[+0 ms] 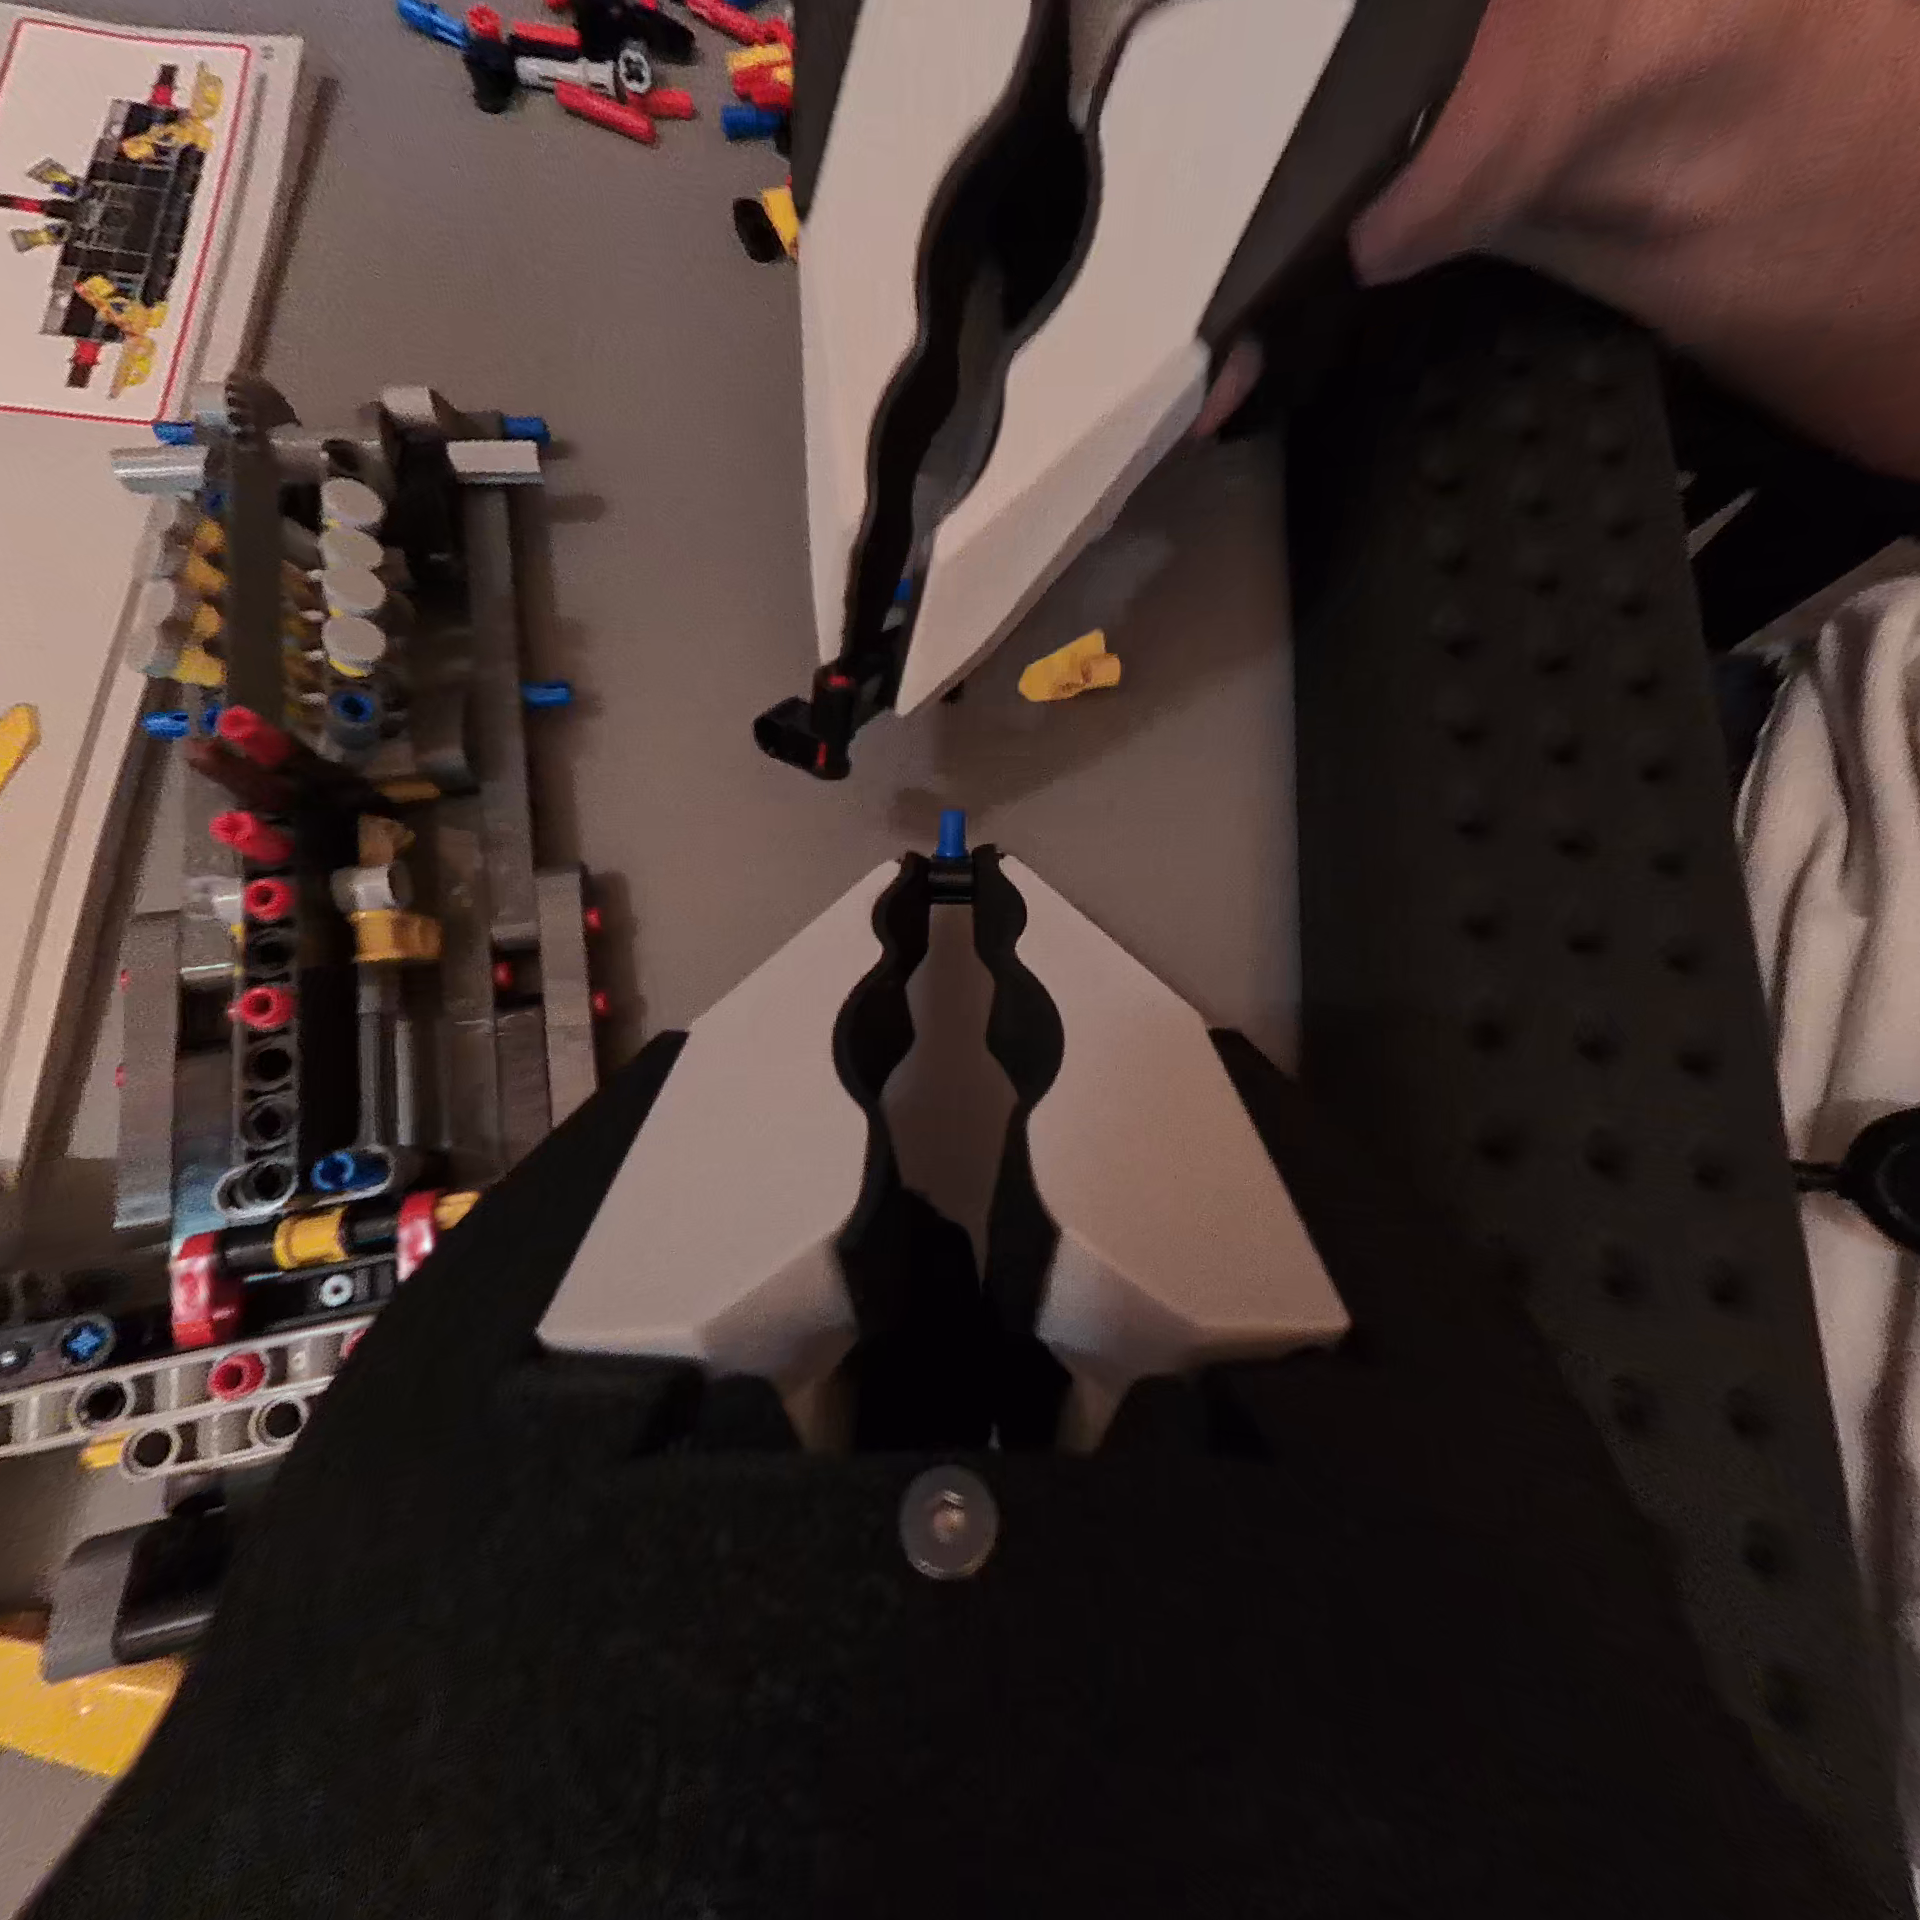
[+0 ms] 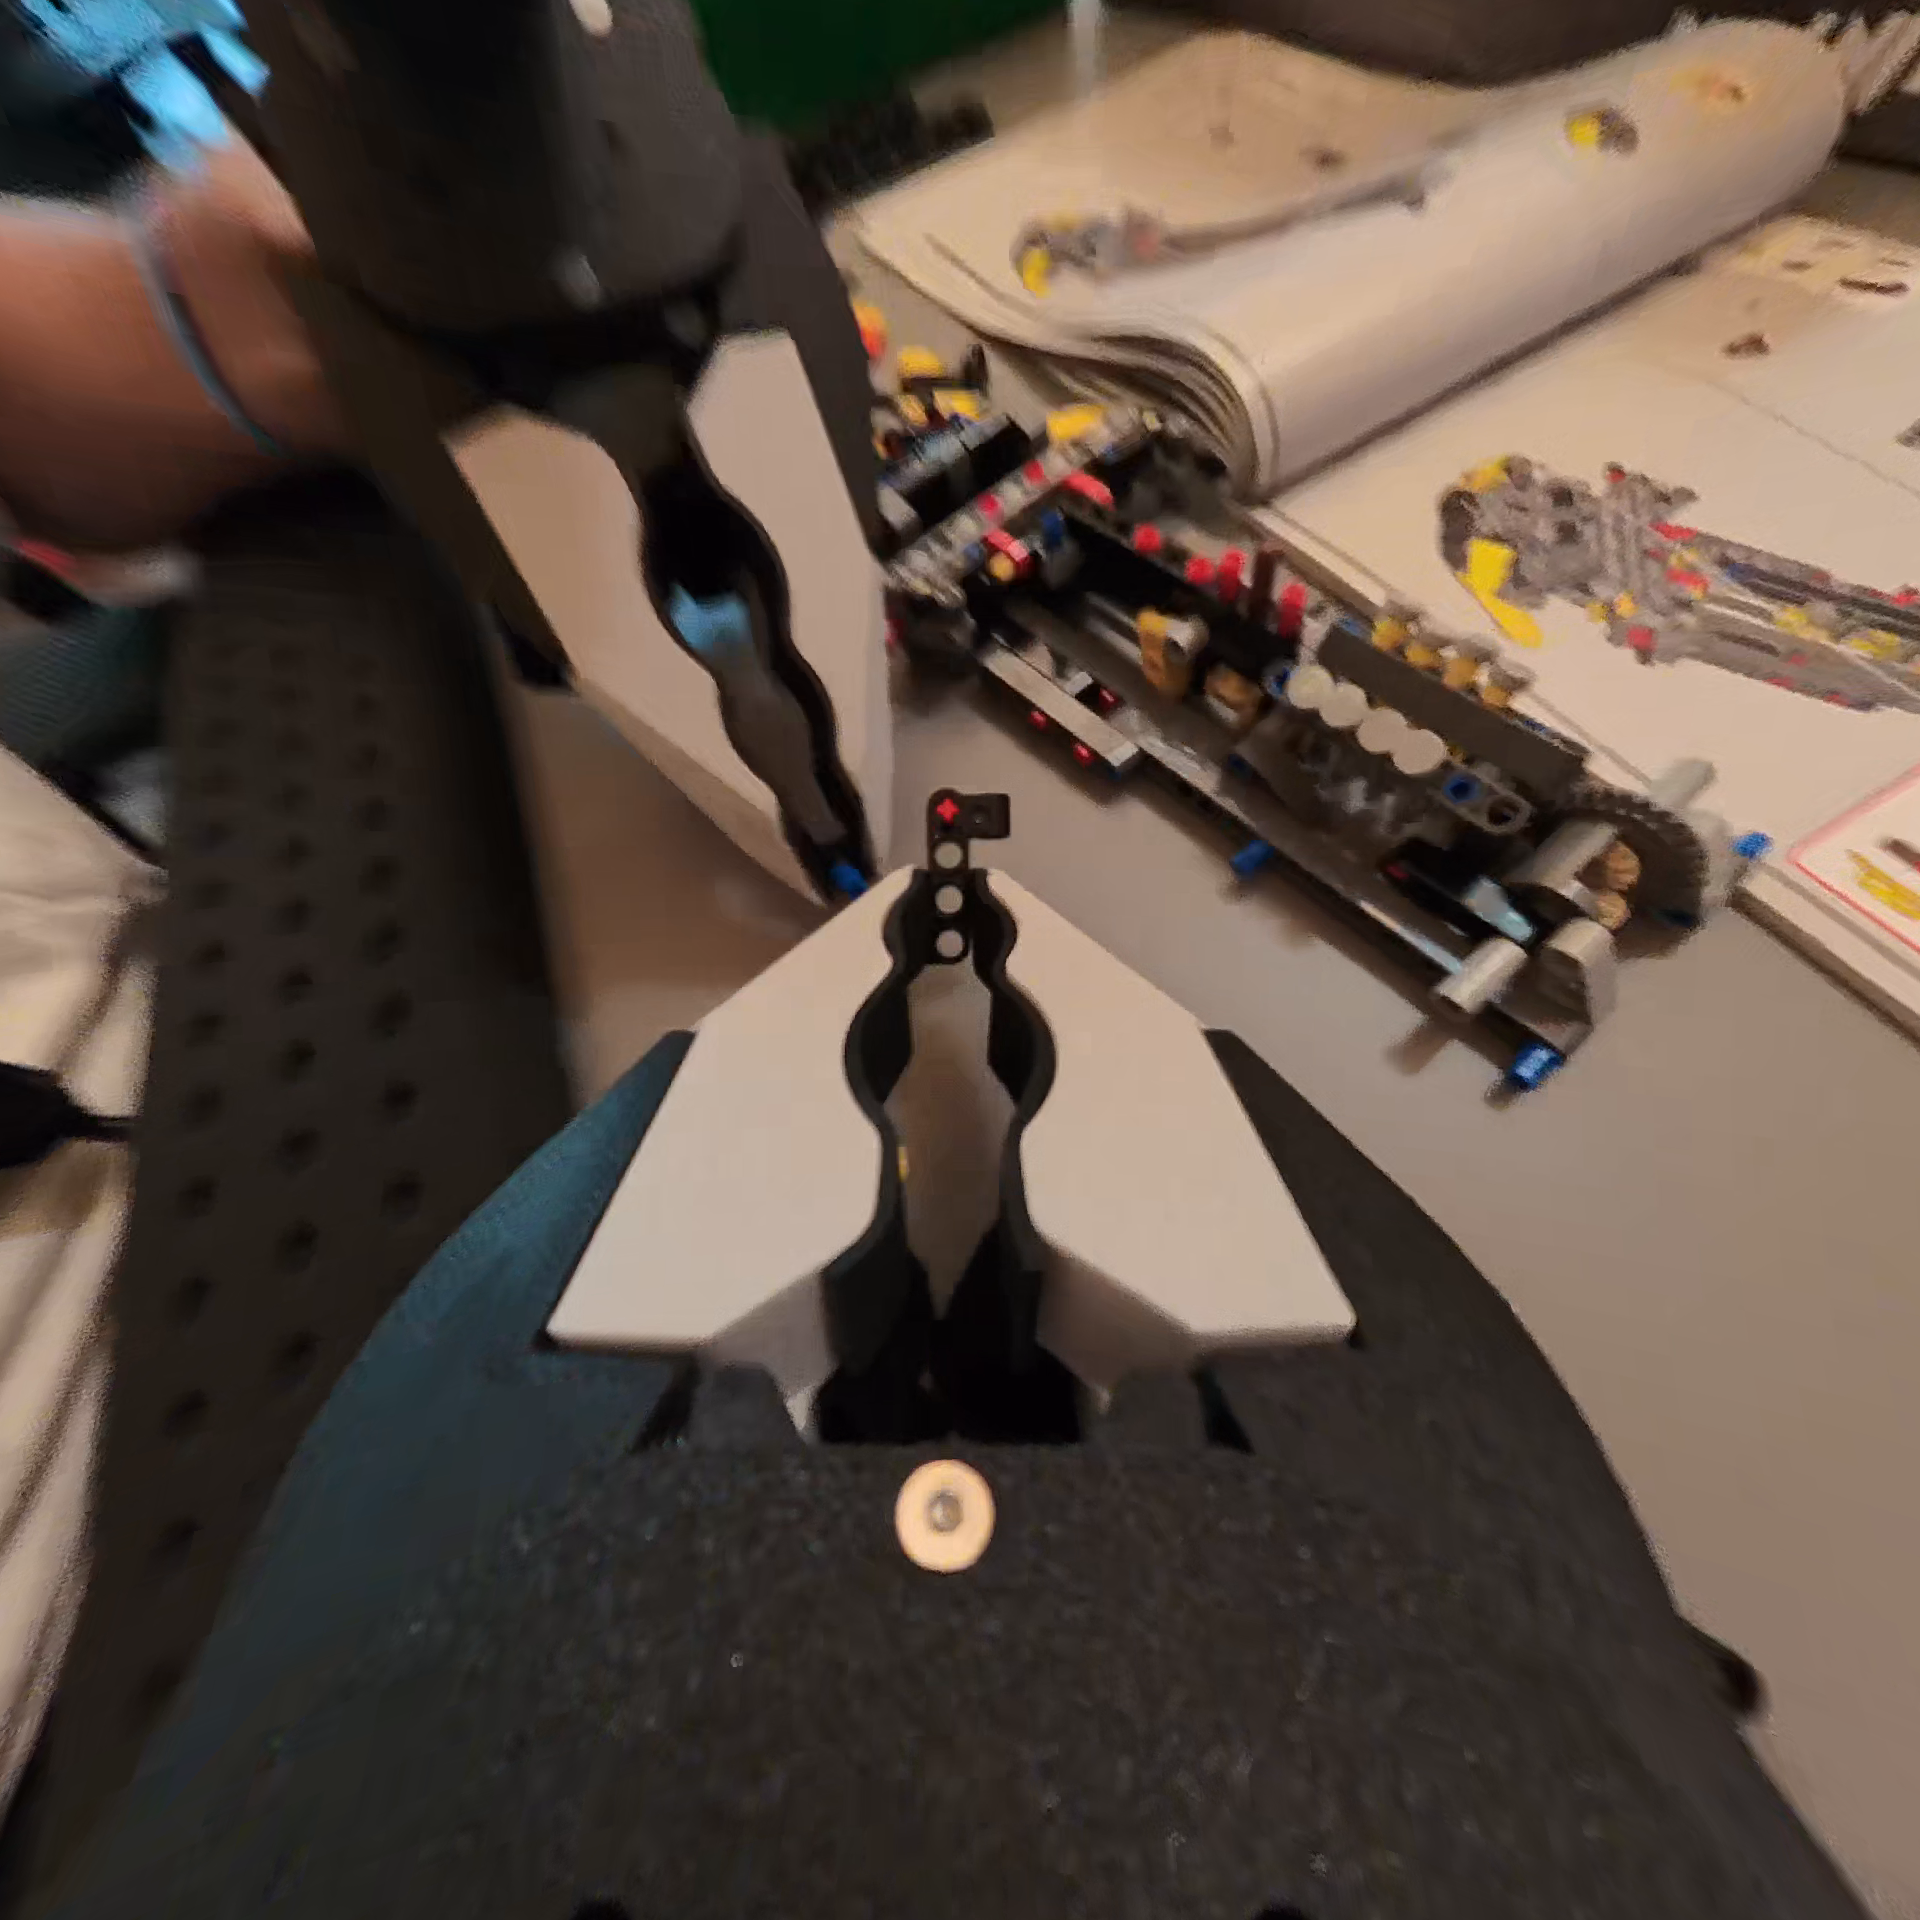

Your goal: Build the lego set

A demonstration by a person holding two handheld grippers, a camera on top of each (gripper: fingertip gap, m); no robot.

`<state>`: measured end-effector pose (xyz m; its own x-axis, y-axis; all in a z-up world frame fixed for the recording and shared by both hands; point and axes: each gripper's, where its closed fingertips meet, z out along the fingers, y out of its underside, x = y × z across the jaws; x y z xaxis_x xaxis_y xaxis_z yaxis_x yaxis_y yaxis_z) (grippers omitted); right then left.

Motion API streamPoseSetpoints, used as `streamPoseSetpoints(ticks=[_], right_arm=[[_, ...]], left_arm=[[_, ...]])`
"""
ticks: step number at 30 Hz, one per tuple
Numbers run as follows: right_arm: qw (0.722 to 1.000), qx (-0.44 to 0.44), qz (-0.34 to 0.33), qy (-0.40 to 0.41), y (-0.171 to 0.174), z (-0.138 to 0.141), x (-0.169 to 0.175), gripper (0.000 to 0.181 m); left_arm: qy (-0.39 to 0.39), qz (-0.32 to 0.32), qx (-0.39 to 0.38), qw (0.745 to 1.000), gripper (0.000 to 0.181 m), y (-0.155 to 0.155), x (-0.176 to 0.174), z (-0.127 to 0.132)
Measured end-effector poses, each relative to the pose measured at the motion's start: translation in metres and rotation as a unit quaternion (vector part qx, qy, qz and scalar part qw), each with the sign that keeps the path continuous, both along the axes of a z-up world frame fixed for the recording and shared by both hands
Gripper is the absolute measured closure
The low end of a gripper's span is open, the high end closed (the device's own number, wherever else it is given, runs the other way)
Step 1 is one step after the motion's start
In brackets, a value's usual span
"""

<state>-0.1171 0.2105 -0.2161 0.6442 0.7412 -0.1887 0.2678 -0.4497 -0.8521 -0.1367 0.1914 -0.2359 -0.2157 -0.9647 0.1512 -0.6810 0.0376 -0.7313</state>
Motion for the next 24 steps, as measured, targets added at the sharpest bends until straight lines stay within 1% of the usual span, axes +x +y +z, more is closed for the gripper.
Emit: streamPoseSetpoints(ticks=[2,3,6,11,14,17,24], right_arm=[[0.997,-0.018,0.025,0.077,-0.008,0.014,-0.007,0.175],[0.992,-0.033,0.036,0.118,-0.012,0.021,-0.01,0.175],[0.975,-0.064,0.042,0.209,-0.015,0.039,-0.011,0.176],[0.952,-0.089,0.051,0.289,-0.017,0.056,-0.006,0.176],[0.941,-0.109,0.065,0.313,-0.021,0.059,-0.009,0.176],[0.943,-0.115,0.071,0.305,-0.022,0.056,-0.014,0.176],[0.95,-0.111,0.076,0.282,-0.024,0.05,-0.017,0.176]], left_arm=[[0.004,-0.002,0.017,1.0,0.175,-0.002,0.001,-0.004],[0.0,-0.002,0.012,1.0,0.175,-0.003,0.003,-0.002],[-0.037,-0.004,-0.044,0.998,0.174,-0.012,0.008,0.016],[-0.101,-0.005,-0.146,0.984,0.174,-0.018,0.011,0.052],[-0.11,0.0,-0.19,0.976,0.174,-0.016,0.01,0.059],[-0.116,-0.001,-0.215,0.97,0.175,-0.015,0.009,0.064],[-0.098,-0.007,-0.194,0.976,0.175,-0.016,0.007,0.057]])
